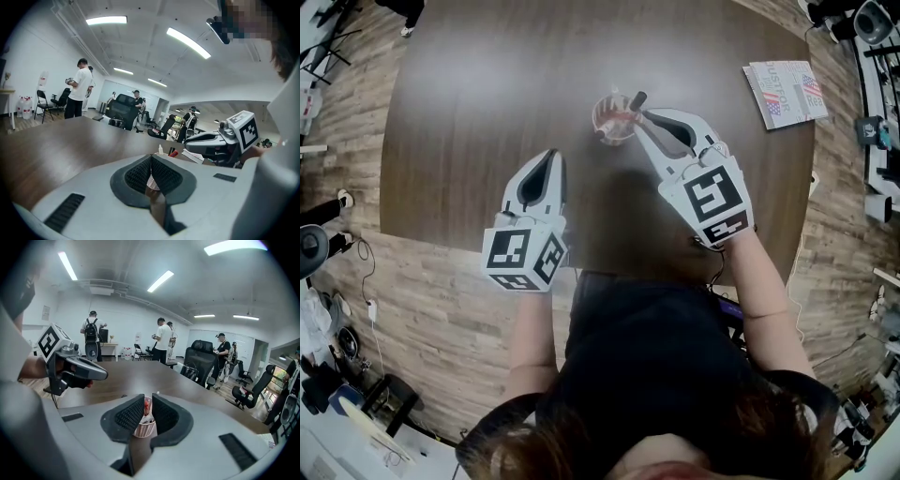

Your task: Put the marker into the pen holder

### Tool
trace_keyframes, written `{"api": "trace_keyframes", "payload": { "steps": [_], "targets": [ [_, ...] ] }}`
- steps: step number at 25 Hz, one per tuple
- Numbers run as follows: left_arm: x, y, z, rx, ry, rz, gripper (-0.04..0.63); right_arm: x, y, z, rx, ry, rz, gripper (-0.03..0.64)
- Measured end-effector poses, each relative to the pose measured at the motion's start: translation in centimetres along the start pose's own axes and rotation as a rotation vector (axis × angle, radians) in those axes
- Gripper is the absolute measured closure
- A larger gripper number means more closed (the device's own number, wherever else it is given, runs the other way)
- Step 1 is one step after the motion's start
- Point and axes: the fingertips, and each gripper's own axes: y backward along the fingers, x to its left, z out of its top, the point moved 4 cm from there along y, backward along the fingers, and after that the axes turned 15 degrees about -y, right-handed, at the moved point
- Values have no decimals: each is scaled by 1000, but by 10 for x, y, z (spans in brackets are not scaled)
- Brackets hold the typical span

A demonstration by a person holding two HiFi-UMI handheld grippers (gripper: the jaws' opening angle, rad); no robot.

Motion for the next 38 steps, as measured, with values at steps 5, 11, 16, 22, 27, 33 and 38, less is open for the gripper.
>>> {"api": "trace_keyframes", "payload": {
  "steps": [5,11,16,22,27,33,38],
  "targets": [
    [-10,5,13,-31,-18,32,568,-3,28,0,-42,-44,2,568],
    [-38,13,25,-56,-38,62,568,-7,66,-14,-70,-70,1,584],
    [-68,20,34,-76,-55,55,568,-12,100,-19,-101,-91,-10,592],
    [-98,28,38,-91,-64,47,568,-17,133,-31,-120,-109,-28,595],
    [-110,32,37,-90,-73,52,568,-24,149,-39,-140,-134,-42,598],
    [-121,40,37,-86,-85,69,568,-25,161,-42,-161,-175,-51,598],
    [-127,43,37,-83,-93,82,568,-26,164,-46,-171,-238,-33,598]
  ]
}}
